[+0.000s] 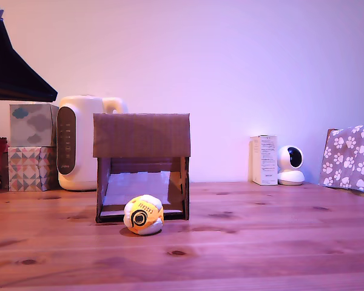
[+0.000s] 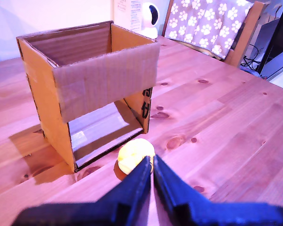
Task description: Drop the footbag into the cardboard dice tower
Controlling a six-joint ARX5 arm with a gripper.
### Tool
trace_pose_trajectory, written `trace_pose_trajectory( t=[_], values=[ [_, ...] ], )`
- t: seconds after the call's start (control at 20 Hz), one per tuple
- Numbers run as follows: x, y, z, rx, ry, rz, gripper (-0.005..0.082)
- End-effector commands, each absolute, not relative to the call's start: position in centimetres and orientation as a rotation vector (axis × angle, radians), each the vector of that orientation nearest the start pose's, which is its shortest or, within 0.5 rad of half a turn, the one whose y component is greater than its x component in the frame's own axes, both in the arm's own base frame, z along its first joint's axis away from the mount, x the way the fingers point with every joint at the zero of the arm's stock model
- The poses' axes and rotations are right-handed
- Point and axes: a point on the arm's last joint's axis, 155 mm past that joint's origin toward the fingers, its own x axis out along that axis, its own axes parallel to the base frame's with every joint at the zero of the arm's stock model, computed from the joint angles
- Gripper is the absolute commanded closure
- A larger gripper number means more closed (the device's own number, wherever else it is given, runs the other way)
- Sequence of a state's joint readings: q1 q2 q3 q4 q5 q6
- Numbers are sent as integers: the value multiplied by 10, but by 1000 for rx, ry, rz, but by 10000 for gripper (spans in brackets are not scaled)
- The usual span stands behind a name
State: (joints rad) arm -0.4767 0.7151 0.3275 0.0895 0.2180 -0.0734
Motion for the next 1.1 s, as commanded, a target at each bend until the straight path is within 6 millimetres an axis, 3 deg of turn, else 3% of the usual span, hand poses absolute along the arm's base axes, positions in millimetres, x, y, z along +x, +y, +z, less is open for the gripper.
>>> trace_pose_trajectory(
  t=[0.0, 0.4, 0.55, 0.7, 1.05],
  values=[
    [253, -175, 163, -36, 334, -677, 793],
    [255, -174, 158, -71, 365, -659, 793],
    [262, -174, 145, -102, 414, -606, 793],
    [266, -187, 137, -98, 425, -614, 793],
    [278, -203, 96, -135, 523, -544, 793]
  ],
)
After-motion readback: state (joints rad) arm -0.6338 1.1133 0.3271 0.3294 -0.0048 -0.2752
